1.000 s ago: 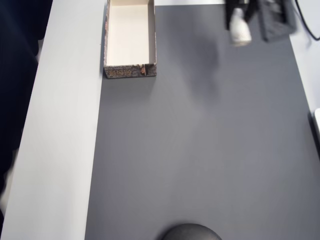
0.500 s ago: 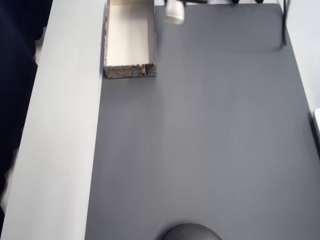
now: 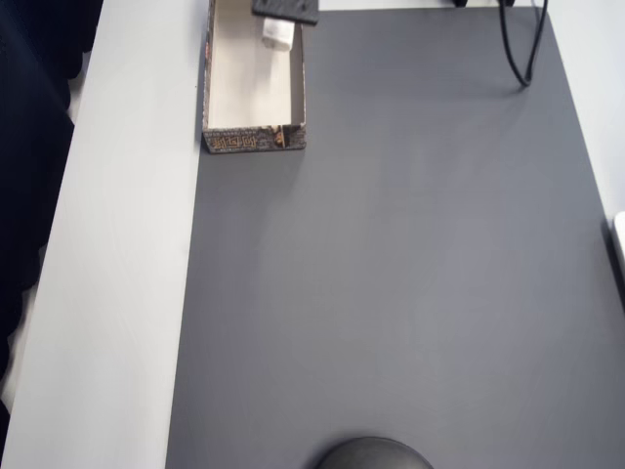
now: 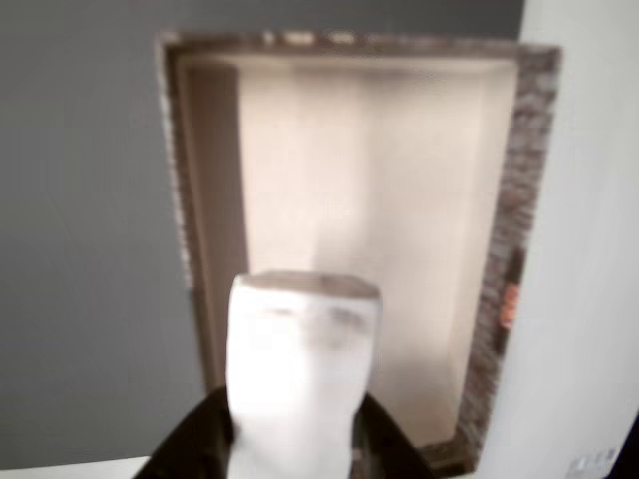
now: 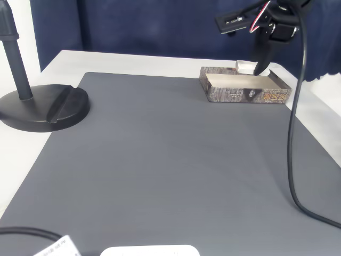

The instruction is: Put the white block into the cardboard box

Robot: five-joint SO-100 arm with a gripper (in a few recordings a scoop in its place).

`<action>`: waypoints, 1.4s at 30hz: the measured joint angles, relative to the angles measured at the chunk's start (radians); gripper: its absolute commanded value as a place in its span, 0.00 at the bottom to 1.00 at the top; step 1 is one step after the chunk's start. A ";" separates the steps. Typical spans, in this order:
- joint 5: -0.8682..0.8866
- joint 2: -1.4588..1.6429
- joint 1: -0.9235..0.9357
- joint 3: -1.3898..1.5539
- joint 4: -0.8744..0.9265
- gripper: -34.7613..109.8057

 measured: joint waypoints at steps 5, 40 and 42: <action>0.037 -0.117 0.020 -0.124 0.032 0.23; 0.127 -0.531 0.025 -0.618 0.146 0.23; 0.129 -0.532 0.025 -0.618 0.149 0.23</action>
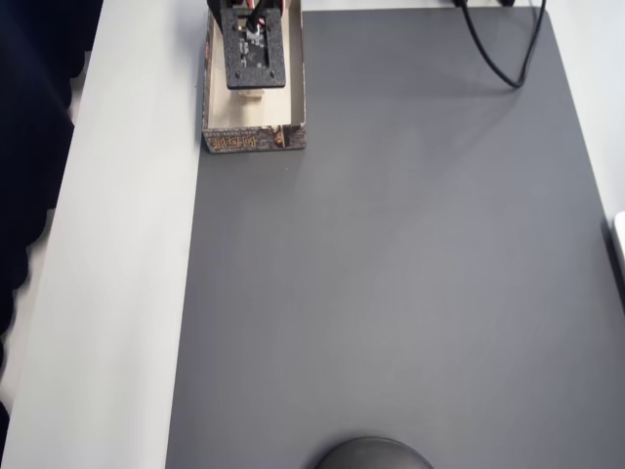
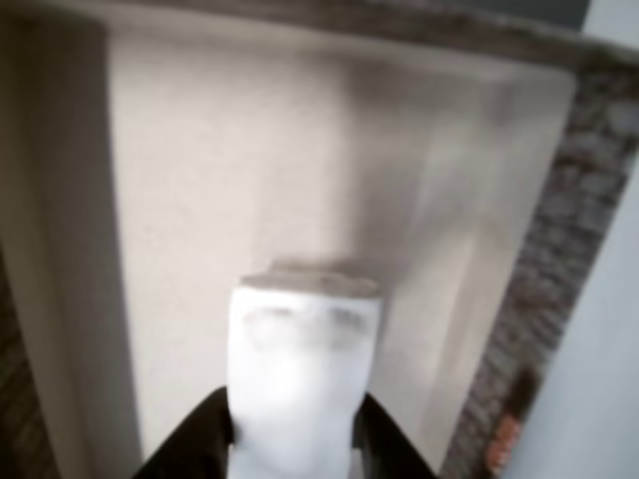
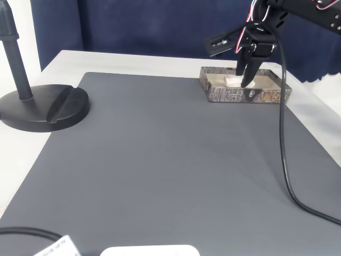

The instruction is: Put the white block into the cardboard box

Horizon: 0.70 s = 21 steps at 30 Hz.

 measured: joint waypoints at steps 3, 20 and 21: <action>0.000 -0.002 0.000 0.000 0.011 0.23; 0.005 -0.003 0.002 0.000 0.014 0.32; 0.009 -0.003 0.002 0.000 0.014 0.33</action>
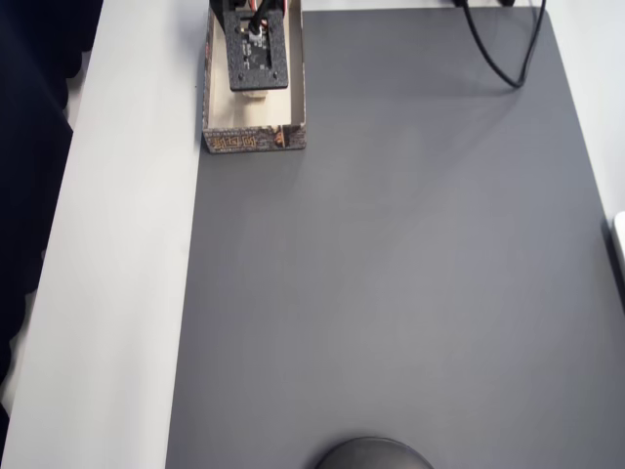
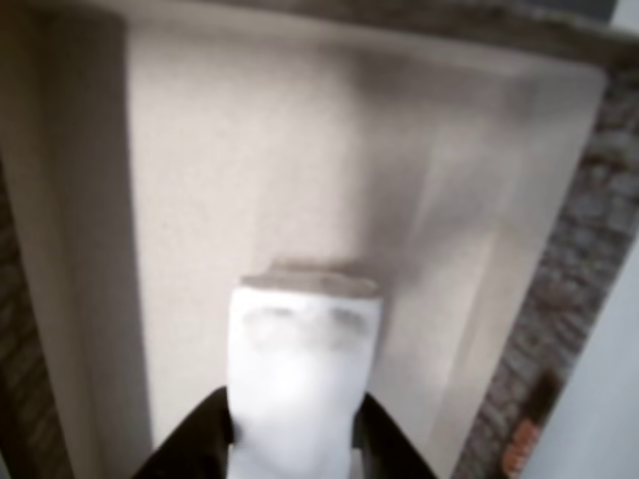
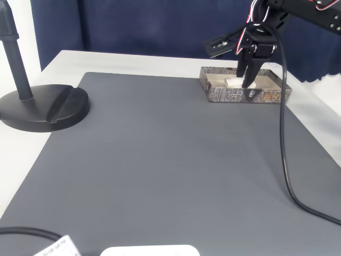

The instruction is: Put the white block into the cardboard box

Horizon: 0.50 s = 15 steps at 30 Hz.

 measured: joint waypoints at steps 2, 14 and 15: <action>0.003 -0.005 0.000 -0.002 0.000 0.36; -0.008 -0.018 -0.002 -0.025 -0.040 0.48; -0.008 -0.018 -0.002 -0.026 -0.040 0.48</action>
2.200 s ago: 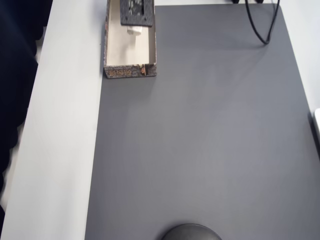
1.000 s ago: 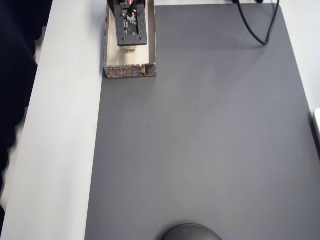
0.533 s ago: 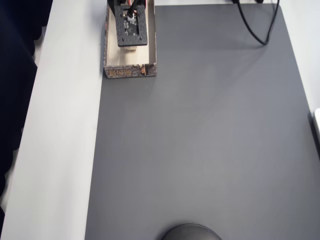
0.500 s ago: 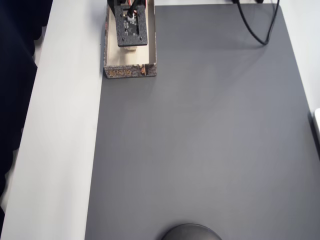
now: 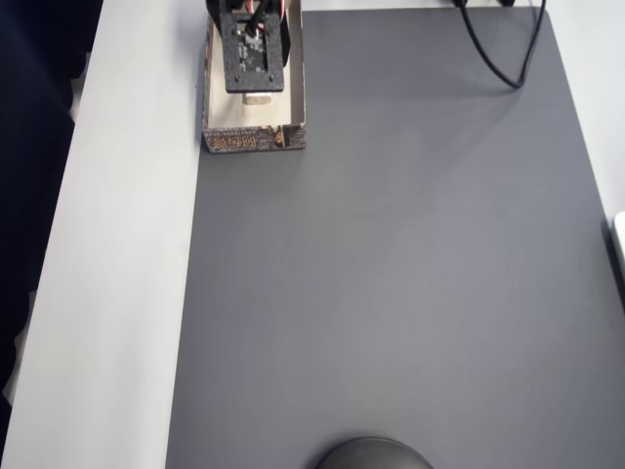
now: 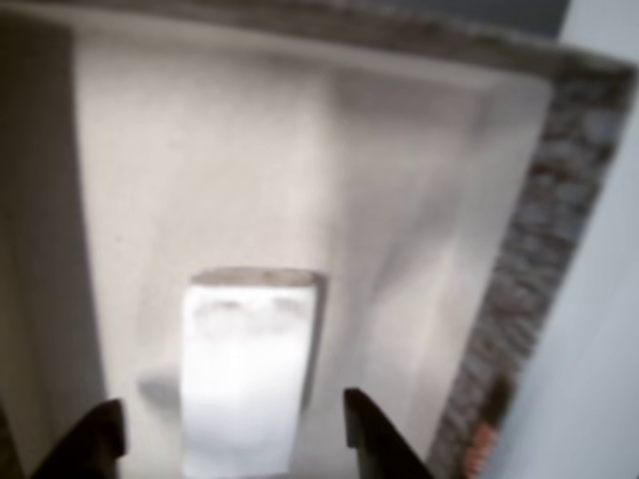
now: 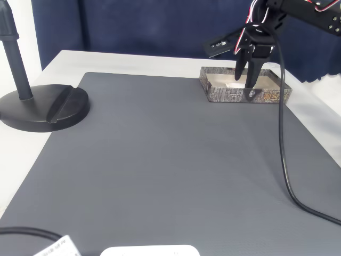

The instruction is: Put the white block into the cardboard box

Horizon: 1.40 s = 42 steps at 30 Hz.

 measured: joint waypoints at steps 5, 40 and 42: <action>0.000 0.000 0.000 -0.006 -0.003 0.49; -0.423 0.844 -0.273 0.684 0.038 0.23; -0.500 0.910 -0.334 0.753 0.038 0.23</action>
